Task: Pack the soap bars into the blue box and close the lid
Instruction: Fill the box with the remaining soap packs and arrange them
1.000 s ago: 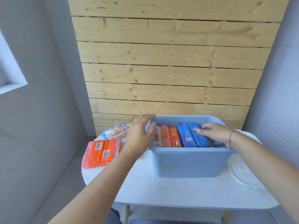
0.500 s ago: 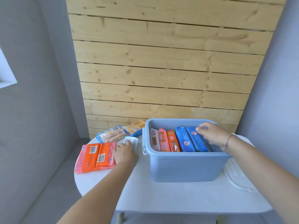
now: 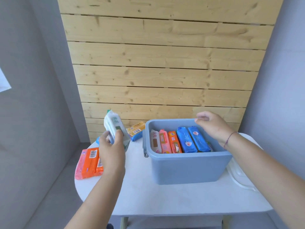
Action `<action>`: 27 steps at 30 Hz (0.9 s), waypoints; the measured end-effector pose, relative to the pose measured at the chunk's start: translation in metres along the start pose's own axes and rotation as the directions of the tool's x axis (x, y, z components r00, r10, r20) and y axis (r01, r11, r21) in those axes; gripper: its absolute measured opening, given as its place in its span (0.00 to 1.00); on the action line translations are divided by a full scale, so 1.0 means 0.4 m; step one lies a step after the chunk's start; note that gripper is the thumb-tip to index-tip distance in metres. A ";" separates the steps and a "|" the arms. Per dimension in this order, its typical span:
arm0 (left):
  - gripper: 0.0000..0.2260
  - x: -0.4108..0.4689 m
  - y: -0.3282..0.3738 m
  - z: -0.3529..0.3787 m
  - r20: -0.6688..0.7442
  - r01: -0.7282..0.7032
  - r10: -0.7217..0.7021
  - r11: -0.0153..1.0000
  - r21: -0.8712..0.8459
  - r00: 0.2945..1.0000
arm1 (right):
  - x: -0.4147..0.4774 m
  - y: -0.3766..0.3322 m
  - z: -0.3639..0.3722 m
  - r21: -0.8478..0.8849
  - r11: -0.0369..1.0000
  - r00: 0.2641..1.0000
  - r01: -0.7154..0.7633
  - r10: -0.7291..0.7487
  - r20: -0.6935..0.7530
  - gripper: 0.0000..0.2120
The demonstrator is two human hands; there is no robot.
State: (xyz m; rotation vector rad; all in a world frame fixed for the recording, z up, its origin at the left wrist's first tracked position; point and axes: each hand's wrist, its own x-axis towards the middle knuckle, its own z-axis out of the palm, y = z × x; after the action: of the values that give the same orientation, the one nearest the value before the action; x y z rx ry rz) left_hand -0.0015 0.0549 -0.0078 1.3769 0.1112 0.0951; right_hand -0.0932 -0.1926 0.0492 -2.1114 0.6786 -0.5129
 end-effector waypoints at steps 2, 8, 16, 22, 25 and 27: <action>0.18 -0.042 0.058 0.033 0.080 -0.057 0.067 0.991 -0.124 0.995 | -0.024 -0.037 0.001 0.121 0.990 0.996 0.077 -0.081 0.033 0.15; 0.21 -0.208 0.105 0.255 0.511 0.011 -0.018 1.000 0.018 0.860 | -0.054 -0.117 -0.007 0.541 0.830 0.883 -0.137 -0.145 0.446 0.14; 0.21 -0.197 0.011 0.311 0.910 -0.750 -0.066 0.542 0.378 0.410 | 0.029 0.014 -0.091 0.258 0.944 0.960 -0.206 0.145 0.239 0.14; 0.33 -0.174 -0.032 0.318 0.914 -0.917 -0.265 0.174 0.359 0.308 | 0.063 0.106 -0.029 -0.202 0.946 0.949 -0.255 0.284 0.133 0.19; 0.27 -0.145 -0.024 0.330 0.917 -0.894 -0.234 0.242 0.377 0.323 | 0.061 0.118 -0.017 -0.363 0.869 0.895 -0.336 0.415 0.165 0.13; 0.24 -0.107 -0.021 0.338 0.893 -0.880 -0.199 0.185 0.438 0.403 | 0.068 0.124 -0.021 -0.391 0.851 0.874 -0.351 0.448 0.189 0.11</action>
State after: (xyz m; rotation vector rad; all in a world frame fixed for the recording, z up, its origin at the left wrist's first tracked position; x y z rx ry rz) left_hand -0.0256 -0.0838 0.0106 2.5287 -1.4119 -0.2518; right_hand -0.0910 -0.2394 0.0167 -2.2115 1.0775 0.1483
